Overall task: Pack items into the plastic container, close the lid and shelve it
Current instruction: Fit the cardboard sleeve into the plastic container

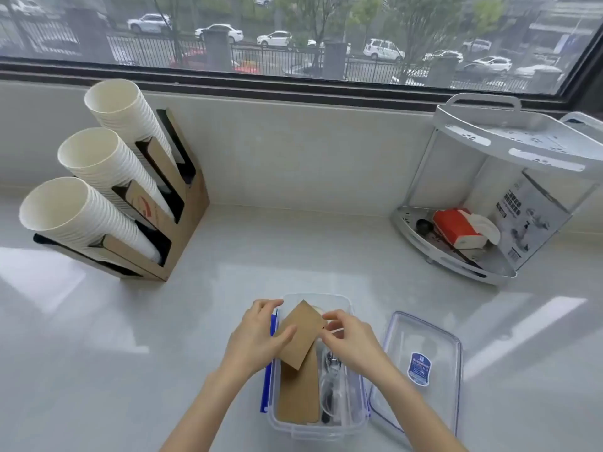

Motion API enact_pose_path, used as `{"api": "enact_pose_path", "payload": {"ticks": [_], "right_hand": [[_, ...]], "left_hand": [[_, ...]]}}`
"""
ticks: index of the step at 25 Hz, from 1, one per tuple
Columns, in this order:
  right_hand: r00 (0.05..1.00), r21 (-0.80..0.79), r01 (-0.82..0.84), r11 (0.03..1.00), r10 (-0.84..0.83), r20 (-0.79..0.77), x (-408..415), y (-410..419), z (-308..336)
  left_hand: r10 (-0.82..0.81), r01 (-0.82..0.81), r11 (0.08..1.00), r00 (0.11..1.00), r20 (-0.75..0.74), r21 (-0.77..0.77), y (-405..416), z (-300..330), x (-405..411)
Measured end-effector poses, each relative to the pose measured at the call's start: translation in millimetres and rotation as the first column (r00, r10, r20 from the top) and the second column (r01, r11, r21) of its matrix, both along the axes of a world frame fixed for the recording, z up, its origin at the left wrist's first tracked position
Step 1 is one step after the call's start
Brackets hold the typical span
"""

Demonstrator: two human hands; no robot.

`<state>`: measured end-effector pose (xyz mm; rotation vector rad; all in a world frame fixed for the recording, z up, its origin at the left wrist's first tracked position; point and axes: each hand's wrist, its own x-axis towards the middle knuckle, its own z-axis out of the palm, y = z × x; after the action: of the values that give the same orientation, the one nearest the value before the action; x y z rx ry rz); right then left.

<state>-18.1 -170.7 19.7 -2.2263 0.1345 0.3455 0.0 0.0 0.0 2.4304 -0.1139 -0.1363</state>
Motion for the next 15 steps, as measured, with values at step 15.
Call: {"api": "enact_pose_path", "payload": {"ticks": [15], "right_hand": [[1.000, -0.113, -0.007, 0.994, 0.009, 0.018, -6.0, 24.9, -19.6]], "left_hand": [[0.038, -0.124, 0.948, 0.959, -0.282, -0.294, 4.6, -6.6, -18.5]]}}
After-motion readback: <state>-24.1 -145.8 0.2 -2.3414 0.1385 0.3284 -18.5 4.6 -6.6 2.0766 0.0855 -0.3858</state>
